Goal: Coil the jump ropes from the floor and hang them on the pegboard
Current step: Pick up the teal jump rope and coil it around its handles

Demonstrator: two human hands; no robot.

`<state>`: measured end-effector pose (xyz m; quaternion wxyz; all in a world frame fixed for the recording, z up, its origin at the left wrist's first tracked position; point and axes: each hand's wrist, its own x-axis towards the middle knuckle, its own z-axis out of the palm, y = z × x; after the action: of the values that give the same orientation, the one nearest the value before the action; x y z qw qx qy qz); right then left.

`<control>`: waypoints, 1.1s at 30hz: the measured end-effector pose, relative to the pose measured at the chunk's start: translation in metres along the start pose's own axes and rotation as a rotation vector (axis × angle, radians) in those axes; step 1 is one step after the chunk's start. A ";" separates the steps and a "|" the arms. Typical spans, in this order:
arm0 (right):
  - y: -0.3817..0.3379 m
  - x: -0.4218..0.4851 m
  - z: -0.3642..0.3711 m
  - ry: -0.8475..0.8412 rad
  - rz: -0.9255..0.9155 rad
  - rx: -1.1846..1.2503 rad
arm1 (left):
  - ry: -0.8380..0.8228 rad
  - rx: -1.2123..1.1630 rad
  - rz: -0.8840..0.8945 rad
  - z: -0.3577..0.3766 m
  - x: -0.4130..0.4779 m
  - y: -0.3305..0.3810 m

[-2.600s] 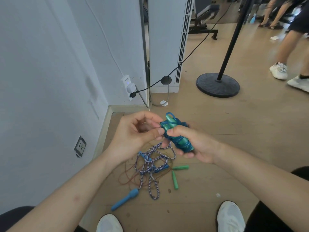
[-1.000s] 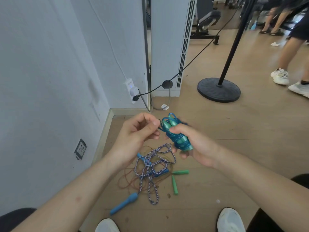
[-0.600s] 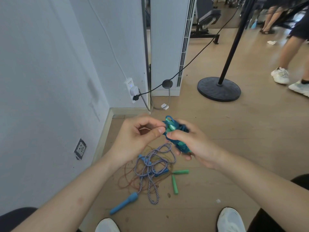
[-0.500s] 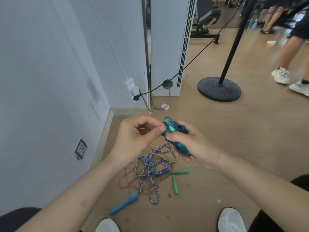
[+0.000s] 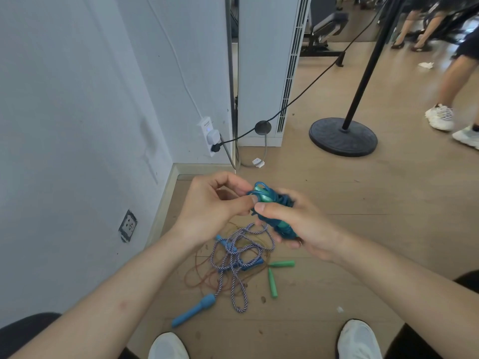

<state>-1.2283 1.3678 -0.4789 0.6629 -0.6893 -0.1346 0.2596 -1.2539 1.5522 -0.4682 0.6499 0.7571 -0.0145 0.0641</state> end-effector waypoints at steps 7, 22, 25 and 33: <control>-0.002 0.000 0.000 0.004 0.151 0.094 | -0.104 -0.002 0.031 -0.007 0.001 0.004; -0.003 0.000 -0.002 -0.146 0.204 0.191 | -0.075 0.066 0.052 -0.002 -0.002 0.004; -0.002 0.001 -0.002 -0.073 0.194 0.155 | -0.048 0.046 0.061 0.001 -0.005 0.003; -0.002 0.002 -0.004 -0.019 0.123 0.129 | -0.027 -0.259 -0.120 0.006 -0.006 0.007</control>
<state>-1.2241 1.3662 -0.4776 0.6873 -0.6496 -0.0814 0.3146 -1.2604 1.5452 -0.4633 0.7446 0.6673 0.0139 0.0124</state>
